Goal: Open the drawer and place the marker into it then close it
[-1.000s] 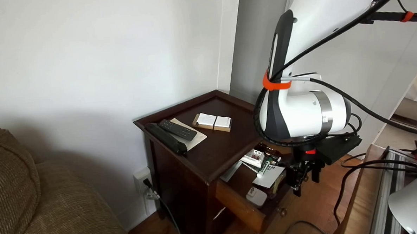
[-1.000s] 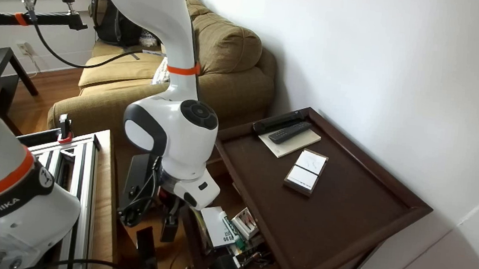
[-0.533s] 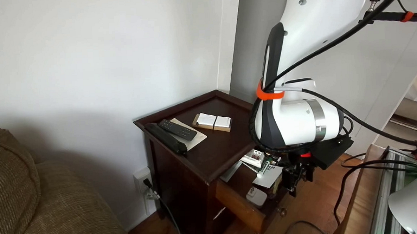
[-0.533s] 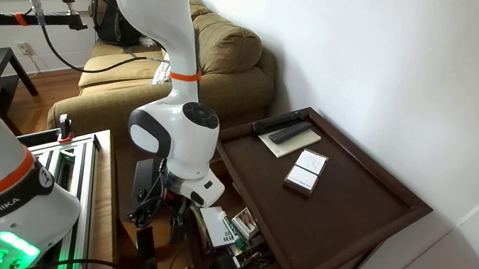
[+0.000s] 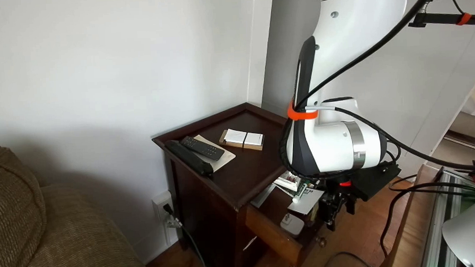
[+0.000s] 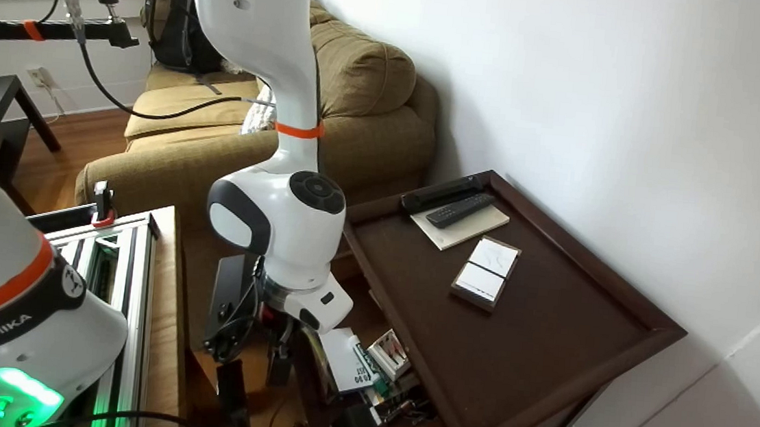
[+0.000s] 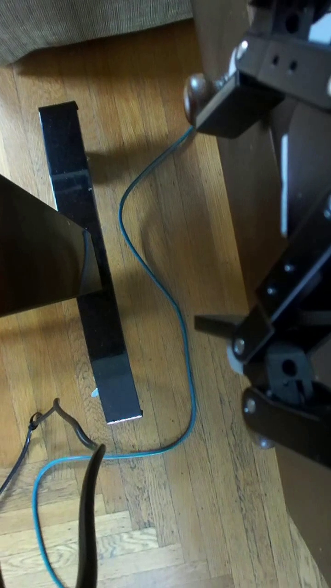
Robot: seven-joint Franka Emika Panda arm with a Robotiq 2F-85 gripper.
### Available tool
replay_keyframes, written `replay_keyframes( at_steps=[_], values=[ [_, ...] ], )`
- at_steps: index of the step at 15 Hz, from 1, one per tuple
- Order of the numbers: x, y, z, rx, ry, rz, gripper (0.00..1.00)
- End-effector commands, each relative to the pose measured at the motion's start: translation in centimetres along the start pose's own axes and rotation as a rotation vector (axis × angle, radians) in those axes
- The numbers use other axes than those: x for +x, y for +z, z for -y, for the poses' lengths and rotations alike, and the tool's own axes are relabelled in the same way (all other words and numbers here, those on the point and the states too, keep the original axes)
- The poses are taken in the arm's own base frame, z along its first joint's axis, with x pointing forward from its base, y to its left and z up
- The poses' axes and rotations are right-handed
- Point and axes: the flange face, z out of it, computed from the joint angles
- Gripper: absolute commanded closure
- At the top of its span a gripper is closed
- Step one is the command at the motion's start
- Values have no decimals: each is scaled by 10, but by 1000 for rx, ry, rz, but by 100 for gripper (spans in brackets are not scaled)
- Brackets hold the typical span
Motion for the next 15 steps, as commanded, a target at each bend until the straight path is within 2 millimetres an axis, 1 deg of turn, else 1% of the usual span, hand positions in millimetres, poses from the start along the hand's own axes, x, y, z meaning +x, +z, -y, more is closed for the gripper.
replay_keyframes(
  at_steps=[1,2,4,5,7,9,10,11,12,13,15],
  values=[
    [16,-4,-2,16,58,-83,28],
    [18,-7,-2,16,65,-104,32],
    [18,-12,-1,7,64,-137,47],
    [21,-14,-1,9,57,-154,56],
    [25,-20,2,14,46,-183,71],
    [30,-25,2,7,41,-210,84],
    [34,-28,2,15,36,-223,43],
    [36,-28,1,11,35,-231,48],
    [42,-33,0,13,41,-250,48],
    [51,-38,-2,12,46,-276,43],
    [72,-54,-3,21,61,-343,27]
  ],
)
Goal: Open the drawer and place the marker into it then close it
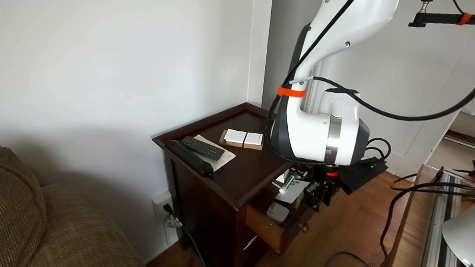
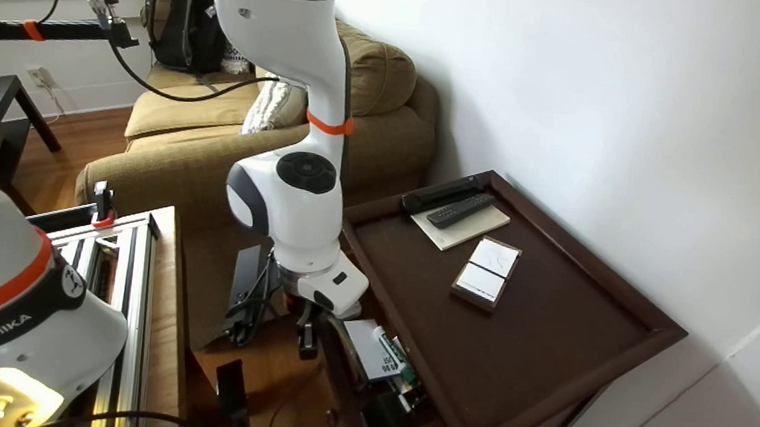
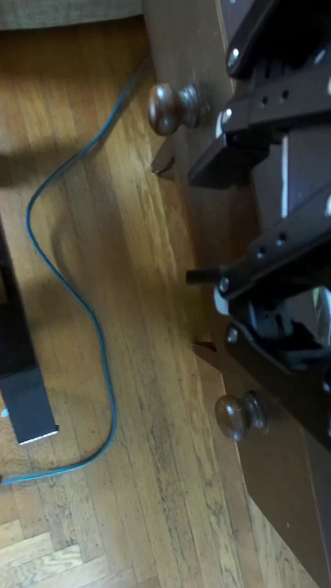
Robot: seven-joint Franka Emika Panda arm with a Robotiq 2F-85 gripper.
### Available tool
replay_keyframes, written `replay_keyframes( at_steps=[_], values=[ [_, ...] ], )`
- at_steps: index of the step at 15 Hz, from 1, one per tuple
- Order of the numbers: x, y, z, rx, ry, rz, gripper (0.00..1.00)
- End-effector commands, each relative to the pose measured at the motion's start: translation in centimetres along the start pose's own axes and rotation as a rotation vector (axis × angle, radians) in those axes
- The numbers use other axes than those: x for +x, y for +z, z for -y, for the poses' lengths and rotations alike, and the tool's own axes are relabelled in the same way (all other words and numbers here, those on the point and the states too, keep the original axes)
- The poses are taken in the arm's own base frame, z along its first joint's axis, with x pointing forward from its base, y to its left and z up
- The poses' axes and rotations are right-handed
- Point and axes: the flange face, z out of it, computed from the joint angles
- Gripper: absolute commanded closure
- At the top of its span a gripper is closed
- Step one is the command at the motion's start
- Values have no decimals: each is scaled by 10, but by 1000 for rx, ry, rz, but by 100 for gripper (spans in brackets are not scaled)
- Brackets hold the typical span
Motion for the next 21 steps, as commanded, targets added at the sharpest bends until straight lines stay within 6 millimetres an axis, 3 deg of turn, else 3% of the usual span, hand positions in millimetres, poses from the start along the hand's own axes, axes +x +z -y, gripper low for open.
replay_keyframes(
  at_steps=[1,3,5,8,12,16,17,18,21],
  values=[
    [65,-19,-10,5,36,-163,20],
    [85,-24,-9,18,46,-223,6],
    [92,-23,-9,51,47,-259,0],
    [68,-1,-14,103,51,-199,0],
    [53,6,-17,133,52,-162,0],
    [30,26,-16,130,59,-73,0],
    [30,28,-15,124,59,-78,25],
    [30,29,-14,121,59,-85,26],
    [44,25,-15,80,54,-177,51]
  ],
)
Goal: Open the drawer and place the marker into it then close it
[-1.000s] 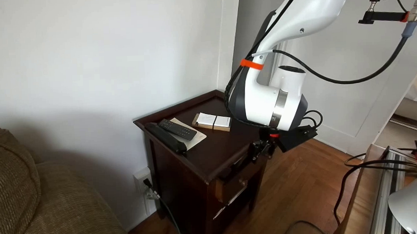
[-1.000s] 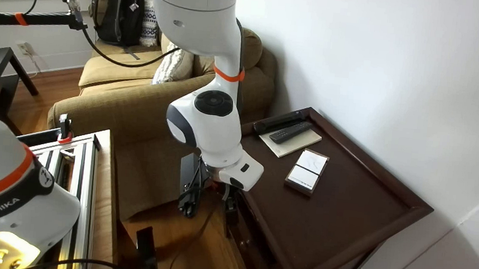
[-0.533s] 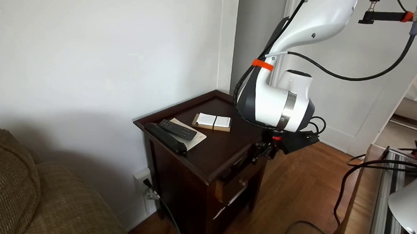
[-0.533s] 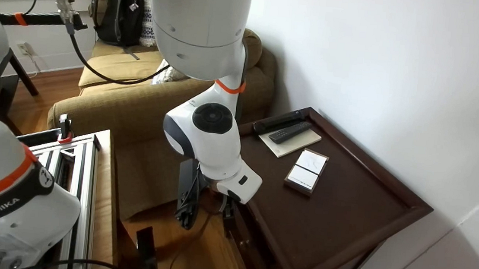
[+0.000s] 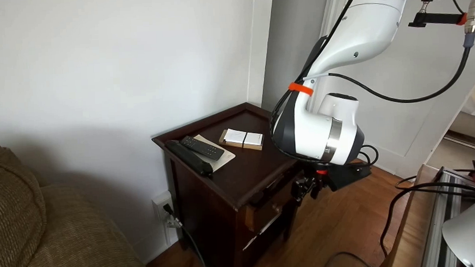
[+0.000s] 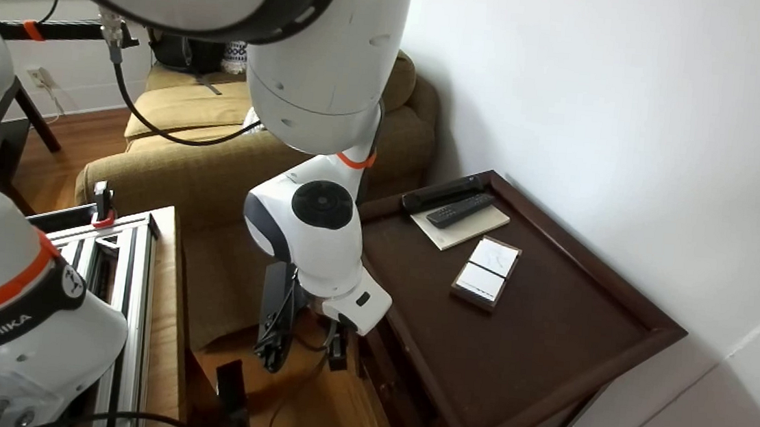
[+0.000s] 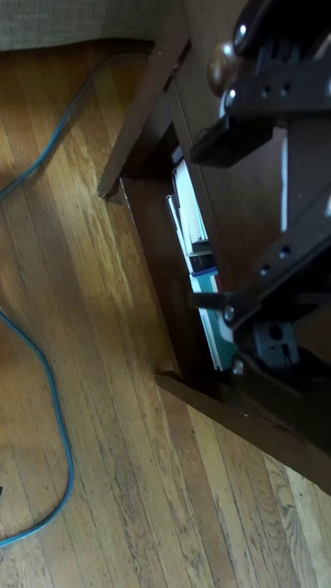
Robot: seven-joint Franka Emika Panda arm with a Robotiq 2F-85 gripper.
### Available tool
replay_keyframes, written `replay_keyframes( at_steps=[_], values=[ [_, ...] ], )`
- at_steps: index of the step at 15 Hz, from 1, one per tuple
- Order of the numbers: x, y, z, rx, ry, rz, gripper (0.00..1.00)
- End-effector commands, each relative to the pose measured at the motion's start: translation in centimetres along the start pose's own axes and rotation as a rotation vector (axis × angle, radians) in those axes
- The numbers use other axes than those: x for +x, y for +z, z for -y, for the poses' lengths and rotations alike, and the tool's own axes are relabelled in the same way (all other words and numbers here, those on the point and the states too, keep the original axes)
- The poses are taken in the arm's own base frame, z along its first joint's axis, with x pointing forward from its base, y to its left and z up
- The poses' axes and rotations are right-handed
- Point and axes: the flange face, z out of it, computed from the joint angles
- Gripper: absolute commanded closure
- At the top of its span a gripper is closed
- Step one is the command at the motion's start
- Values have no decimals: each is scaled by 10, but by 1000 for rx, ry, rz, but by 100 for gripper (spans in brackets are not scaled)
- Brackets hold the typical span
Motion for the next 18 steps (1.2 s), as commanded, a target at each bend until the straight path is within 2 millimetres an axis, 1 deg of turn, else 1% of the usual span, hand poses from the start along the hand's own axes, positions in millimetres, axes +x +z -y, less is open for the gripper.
replay_keyframes(
  at_steps=[1,3,5,6,7,10,12,14,16,18],
  values=[
    [15,4,0,-40,12,-104,58],
    [24,4,2,-59,28,-177,73],
    [28,10,5,-65,57,-224,88],
    [25,14,6,-62,68,-232,95],
    [24,19,7,-58,76,-248,100],
    [21,20,11,-53,78,-310,100],
    [21,19,7,-42,79,-370,100],
    [19,21,3,-32,88,-398,100],
    [14,23,4,-18,102,-400,100],
    [14,20,2,-24,105,-436,100]
  ],
)
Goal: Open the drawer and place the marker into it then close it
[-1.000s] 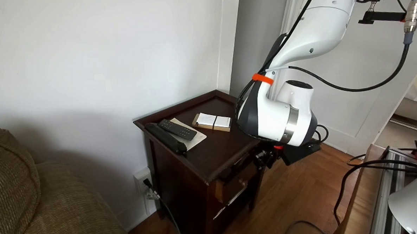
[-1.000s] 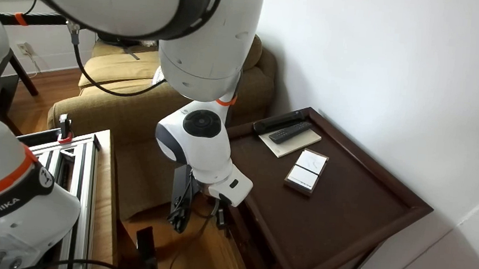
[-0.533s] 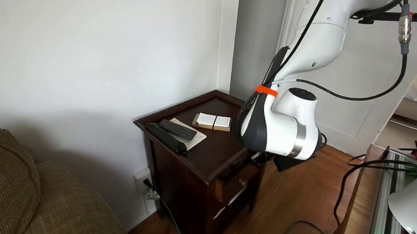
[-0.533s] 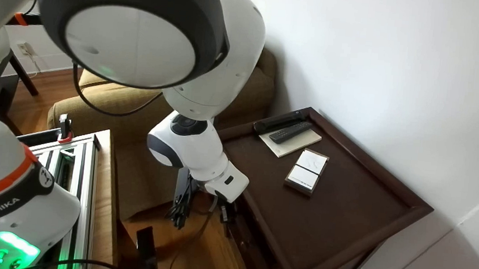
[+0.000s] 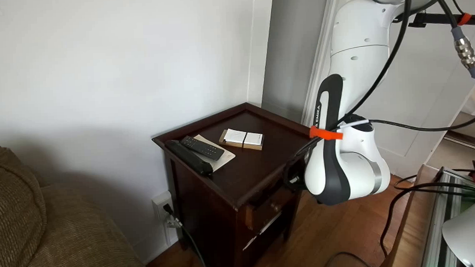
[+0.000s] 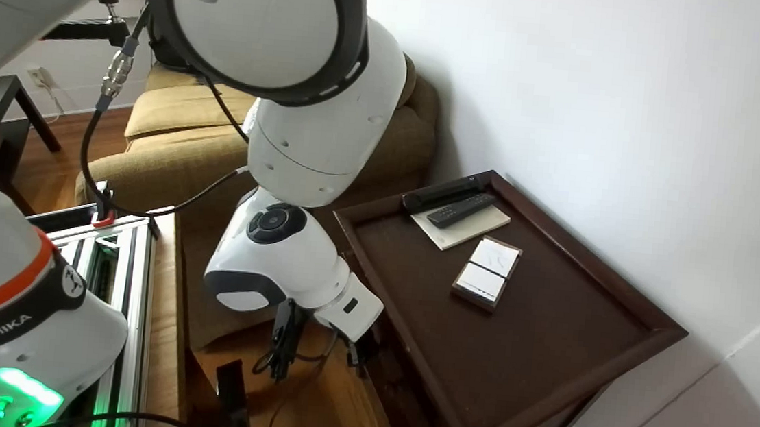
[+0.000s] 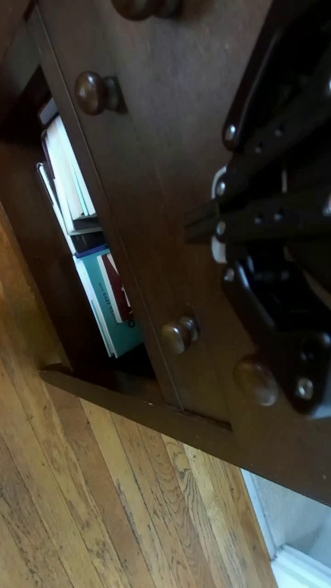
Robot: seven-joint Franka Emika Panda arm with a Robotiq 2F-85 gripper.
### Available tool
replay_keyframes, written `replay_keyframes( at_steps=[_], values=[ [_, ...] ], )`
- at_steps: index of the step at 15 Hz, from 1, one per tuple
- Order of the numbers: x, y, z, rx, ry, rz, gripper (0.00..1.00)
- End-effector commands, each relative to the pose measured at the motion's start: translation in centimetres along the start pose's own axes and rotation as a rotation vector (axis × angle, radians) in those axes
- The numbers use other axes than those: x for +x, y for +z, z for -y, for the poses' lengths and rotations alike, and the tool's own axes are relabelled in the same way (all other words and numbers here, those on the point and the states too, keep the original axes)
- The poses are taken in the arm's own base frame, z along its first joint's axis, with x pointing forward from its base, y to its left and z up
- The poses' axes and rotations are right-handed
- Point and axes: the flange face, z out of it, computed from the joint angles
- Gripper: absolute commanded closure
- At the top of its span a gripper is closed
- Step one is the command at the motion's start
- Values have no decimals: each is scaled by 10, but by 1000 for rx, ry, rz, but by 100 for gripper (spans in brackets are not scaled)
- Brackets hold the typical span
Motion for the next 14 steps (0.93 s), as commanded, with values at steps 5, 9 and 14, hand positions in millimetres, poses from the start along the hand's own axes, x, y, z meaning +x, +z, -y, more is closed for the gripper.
replay_keyframes(
  at_steps=[5,9,14],
  values=[
    [22,-14,1,-6,18,-178,100],
    [18,-14,1,-11,29,-135,72],
    [6,-24,-3,-29,54,48,37]
  ],
)
